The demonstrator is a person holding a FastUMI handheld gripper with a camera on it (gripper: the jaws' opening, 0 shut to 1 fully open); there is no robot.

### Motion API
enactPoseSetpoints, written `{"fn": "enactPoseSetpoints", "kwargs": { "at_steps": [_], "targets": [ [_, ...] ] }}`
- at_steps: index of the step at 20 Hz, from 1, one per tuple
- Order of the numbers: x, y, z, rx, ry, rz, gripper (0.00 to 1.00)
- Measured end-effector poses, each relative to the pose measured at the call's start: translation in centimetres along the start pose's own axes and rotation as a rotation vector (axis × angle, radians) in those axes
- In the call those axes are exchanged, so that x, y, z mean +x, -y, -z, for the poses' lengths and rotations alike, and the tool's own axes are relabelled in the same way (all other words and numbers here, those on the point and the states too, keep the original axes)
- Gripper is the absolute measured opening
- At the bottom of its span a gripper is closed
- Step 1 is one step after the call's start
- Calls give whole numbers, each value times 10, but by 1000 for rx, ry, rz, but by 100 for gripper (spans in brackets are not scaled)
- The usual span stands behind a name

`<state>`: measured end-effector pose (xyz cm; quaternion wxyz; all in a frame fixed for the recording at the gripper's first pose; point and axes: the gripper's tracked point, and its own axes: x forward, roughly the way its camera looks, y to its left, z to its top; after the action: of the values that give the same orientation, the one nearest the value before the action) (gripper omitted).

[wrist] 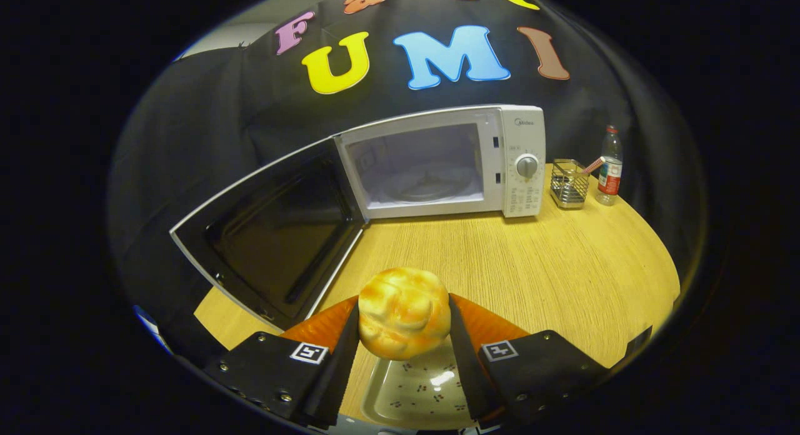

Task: Open the microwave, put the food inside, and close the microwave door.

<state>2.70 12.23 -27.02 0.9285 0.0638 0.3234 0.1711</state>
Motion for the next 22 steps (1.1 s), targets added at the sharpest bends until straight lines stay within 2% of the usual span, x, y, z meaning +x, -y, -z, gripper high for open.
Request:
{"fn": "enactPoseSetpoints", "kwargs": {
  "at_steps": [13, 22],
  "targets": [
    [67, 5, -105, 109, 172, -69, 74],
    [115, 5, -139, 275, 261, -136, 74]
  ]
}}
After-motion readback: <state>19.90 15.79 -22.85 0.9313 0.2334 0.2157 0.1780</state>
